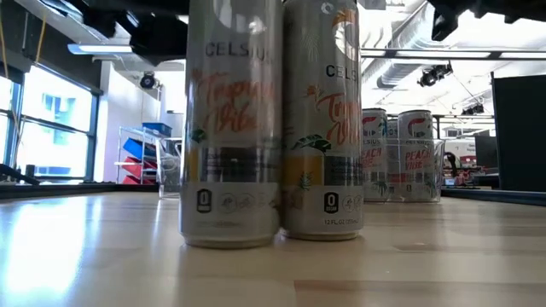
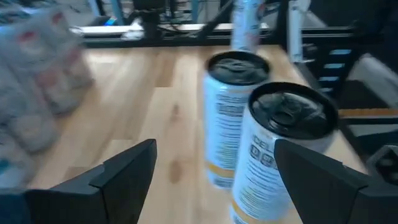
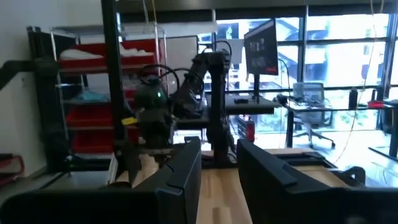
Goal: Sort soda cans
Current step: Put the top left white-yellow soda can into the left transparent bin
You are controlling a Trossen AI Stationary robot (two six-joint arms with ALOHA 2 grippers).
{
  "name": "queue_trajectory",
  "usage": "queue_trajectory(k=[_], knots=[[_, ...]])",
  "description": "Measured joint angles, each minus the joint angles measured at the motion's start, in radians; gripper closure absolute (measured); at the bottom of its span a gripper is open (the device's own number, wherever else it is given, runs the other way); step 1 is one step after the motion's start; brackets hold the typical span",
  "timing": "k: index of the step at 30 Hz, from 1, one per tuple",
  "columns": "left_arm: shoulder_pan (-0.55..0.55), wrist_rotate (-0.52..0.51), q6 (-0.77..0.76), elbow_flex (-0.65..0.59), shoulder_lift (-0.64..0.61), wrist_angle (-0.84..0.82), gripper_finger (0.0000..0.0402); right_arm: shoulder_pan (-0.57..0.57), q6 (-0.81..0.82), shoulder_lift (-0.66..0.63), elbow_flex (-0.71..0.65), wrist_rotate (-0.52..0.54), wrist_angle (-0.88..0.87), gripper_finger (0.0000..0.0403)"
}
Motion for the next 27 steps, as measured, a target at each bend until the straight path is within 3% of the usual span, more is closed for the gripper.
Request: queue_trajectory(k=[5,12,22,27], knots=[[-0.071,-0.016,-0.029,0.0,-0.039,-0.059,0.0083,0.03,0.034,0.048,-0.006,0.034,0.008,0.0307],[-0.157,-0.092,-0.213,0.001,-0.005,-0.087,0.0083,0.031,0.08,0.145,-0.006,0.035,0.06,0.0307],[-0.152,-0.168,-0.152,0.001,0.197,0.193,0.0083,0.031,0.163,0.35,-0.005,0.035,0.232,0.0307],[-0.115,-0.121,-0.082,0.001,0.245,0.317,0.0083,0.031,0.193,0.414,-0.005,0.035,0.276,0.0307]])
